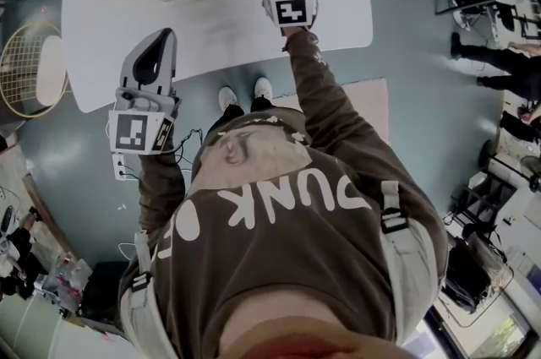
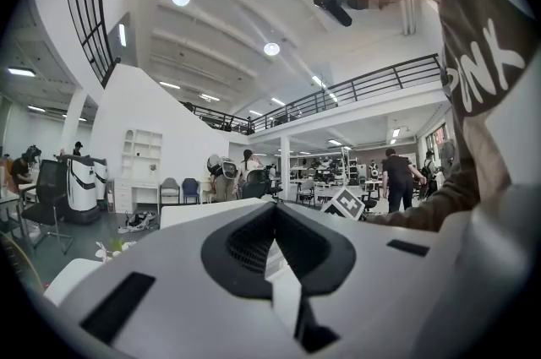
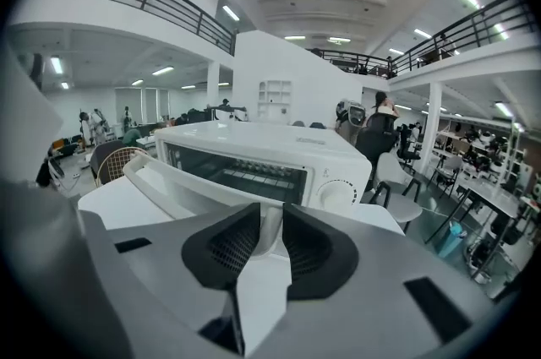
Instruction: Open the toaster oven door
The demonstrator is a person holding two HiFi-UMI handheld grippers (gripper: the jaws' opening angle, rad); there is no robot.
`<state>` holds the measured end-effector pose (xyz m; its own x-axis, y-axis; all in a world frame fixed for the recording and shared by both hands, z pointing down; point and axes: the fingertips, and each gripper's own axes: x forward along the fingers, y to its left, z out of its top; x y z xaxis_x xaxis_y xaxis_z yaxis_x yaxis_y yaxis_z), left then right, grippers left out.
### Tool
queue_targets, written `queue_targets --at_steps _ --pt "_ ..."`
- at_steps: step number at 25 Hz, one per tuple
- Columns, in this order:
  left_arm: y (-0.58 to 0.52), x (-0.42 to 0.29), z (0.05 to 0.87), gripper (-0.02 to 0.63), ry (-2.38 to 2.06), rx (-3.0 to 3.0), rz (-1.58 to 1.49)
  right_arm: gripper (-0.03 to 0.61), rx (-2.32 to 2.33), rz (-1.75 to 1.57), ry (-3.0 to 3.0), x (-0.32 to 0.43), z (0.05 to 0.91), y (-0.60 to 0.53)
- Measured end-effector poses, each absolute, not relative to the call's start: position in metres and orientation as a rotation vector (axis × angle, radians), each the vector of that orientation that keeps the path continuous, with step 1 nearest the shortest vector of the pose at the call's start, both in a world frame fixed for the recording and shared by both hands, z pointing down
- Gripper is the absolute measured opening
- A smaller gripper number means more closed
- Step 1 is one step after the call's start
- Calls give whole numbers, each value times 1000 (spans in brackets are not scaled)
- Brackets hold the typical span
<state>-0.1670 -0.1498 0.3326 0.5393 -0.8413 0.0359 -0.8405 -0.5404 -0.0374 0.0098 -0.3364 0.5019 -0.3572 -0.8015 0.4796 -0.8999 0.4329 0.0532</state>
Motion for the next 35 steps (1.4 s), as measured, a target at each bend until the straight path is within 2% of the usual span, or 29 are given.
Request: queue_targets --at_steps 35 --pt "-135 -154 338 3 1521 -2743 -133 97 1507 -26 -2209 32 580 -233"
